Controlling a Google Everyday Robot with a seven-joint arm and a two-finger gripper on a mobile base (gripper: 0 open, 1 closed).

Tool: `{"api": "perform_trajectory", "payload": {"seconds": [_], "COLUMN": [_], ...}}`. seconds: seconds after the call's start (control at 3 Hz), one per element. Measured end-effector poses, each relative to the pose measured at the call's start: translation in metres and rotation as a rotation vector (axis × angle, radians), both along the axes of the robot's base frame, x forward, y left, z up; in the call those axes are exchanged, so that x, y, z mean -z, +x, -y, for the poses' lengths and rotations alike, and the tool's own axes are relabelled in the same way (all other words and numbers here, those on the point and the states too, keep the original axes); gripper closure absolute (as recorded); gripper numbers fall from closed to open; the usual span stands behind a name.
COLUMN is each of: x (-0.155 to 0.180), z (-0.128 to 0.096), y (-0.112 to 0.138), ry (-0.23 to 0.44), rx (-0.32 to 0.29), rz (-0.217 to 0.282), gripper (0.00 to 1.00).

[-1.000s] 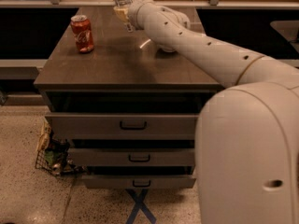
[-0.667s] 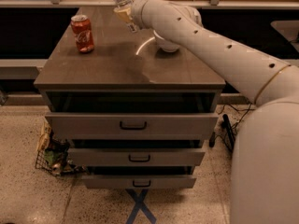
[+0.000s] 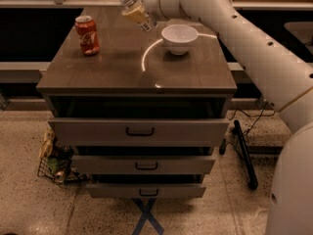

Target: Knock blue plastic bottle over

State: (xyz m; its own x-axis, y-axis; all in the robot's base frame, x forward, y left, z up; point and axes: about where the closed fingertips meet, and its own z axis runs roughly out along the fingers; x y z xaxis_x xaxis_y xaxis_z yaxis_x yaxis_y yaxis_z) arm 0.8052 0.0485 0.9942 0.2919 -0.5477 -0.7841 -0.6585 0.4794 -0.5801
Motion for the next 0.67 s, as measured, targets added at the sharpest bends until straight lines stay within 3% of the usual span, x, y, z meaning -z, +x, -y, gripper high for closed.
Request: {"api": "perform_trajectory", "payload": {"seconds": [0.67], "x": [0.021], "z": [-0.009], "y": [-0.023], "ry": [-0.314], "rx": [-0.239], "rz": [0.051], "gripper": [1.00]}}
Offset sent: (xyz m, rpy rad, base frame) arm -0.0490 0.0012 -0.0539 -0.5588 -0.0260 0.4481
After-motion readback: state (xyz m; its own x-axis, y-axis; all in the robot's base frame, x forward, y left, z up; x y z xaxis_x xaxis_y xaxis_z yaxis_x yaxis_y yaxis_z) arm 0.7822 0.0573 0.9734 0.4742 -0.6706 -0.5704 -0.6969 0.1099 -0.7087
